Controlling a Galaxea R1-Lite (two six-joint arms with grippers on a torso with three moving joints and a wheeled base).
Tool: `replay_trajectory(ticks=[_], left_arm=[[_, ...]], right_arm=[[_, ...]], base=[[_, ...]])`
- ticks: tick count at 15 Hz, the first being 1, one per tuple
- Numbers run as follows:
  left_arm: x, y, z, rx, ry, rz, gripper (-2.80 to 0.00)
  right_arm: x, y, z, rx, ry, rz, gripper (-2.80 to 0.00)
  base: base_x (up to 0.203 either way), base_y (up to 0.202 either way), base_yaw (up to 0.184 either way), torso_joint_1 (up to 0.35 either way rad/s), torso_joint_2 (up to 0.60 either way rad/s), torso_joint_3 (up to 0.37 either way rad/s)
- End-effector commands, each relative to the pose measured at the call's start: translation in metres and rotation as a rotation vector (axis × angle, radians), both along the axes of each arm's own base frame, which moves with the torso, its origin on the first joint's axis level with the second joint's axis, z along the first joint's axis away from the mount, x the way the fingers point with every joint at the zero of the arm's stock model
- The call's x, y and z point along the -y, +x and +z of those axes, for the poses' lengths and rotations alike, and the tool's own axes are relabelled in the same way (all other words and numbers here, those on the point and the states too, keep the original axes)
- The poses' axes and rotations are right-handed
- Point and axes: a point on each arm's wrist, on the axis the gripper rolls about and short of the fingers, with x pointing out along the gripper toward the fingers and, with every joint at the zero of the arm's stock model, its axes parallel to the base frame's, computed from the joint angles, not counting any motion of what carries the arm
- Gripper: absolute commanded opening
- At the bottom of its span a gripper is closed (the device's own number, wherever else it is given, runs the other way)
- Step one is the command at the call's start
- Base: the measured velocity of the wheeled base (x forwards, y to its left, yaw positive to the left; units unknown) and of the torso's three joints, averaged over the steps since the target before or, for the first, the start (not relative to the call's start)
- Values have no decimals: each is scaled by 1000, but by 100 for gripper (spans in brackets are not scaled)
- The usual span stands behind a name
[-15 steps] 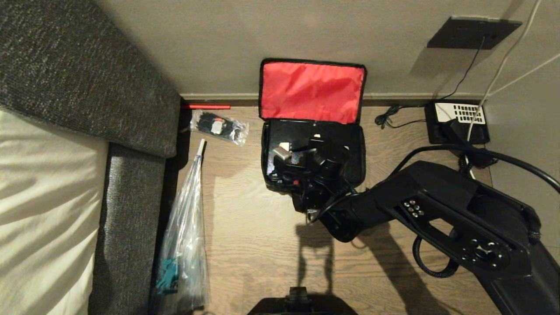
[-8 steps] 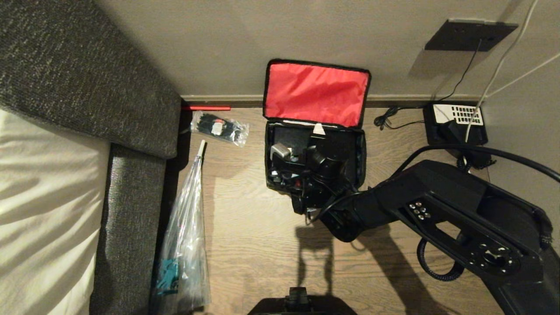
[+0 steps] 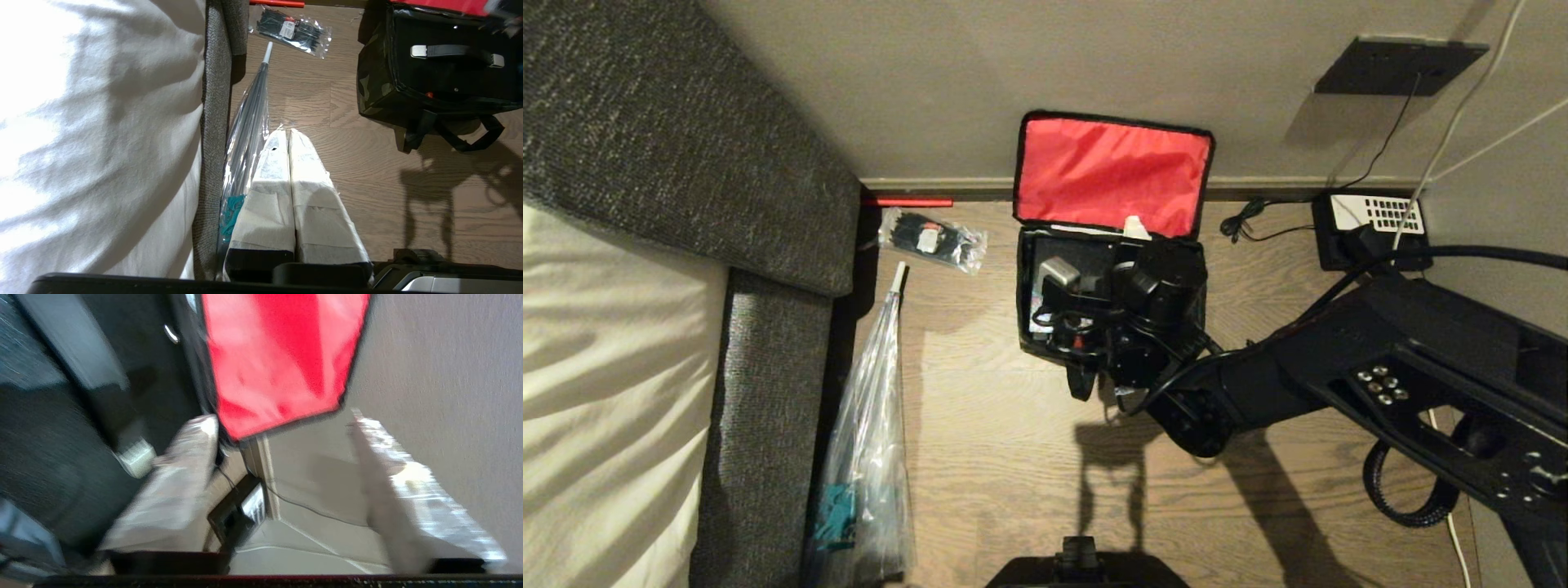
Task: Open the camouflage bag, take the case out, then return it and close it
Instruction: Close the top of the storage box
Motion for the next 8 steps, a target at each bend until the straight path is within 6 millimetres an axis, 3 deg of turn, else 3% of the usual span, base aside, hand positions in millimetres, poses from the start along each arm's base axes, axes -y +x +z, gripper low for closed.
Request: replay_trajectory(ticks=[1,5,8], left_arm=[[0,3,-11,-40,0,-2,-280],[0,3,-11,-40,0,-1,-280],[0,3,-11,-40,0,-2,-280]], right_arm=[[16,-11,27,29,25,-18,-280],[60,-37,78,84,124,-50,-280],[99,-69,114,84,224,-55,-280]], base=[[0,0,0,0,0,0],[0,0,0,0,0,0],[0,0,0,0,0,0]])
